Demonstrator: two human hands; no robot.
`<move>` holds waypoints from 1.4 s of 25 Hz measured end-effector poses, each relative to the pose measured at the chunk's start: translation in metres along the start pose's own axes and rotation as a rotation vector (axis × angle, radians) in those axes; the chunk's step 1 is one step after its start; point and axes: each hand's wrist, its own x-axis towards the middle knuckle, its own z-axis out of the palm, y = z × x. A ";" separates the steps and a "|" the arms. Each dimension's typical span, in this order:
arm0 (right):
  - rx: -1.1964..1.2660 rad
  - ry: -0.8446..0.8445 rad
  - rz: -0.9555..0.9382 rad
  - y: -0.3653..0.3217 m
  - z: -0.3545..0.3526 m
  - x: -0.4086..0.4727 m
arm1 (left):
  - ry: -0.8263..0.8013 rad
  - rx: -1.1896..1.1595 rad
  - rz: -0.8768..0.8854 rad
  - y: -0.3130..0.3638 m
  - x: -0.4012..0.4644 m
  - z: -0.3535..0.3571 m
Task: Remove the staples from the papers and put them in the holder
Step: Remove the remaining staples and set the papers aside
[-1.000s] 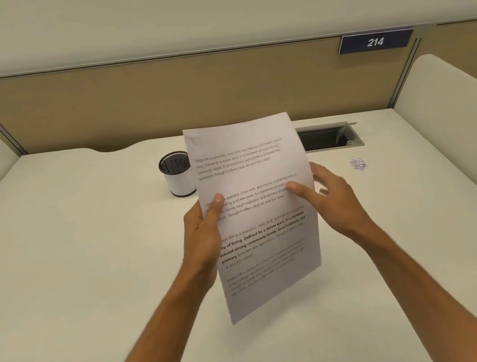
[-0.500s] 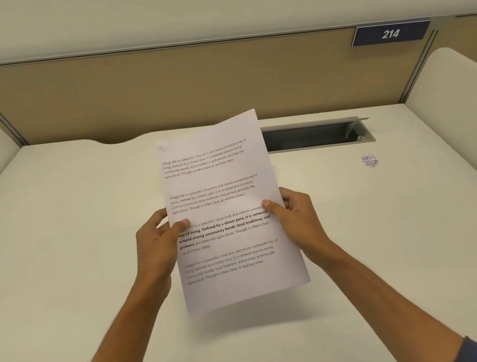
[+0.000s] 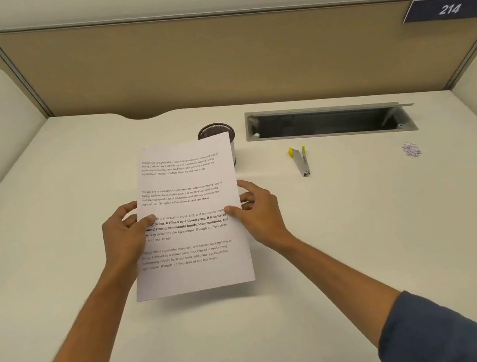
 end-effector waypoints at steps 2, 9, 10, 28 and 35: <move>-0.005 -0.032 0.007 0.000 0.019 0.008 | 0.027 0.038 -0.007 -0.008 0.018 -0.013; -0.009 -0.163 0.035 0.010 0.073 0.031 | 0.091 0.217 0.001 -0.039 0.074 -0.043; -0.016 -0.171 0.049 0.011 0.079 0.034 | 0.097 0.246 0.019 -0.042 0.079 -0.044; -0.739 -0.212 -0.190 0.030 0.133 0.049 | -0.011 1.117 0.428 -0.098 0.116 -0.064; -0.763 -0.212 -0.192 0.029 0.139 0.053 | -0.029 1.098 0.400 -0.097 0.121 -0.067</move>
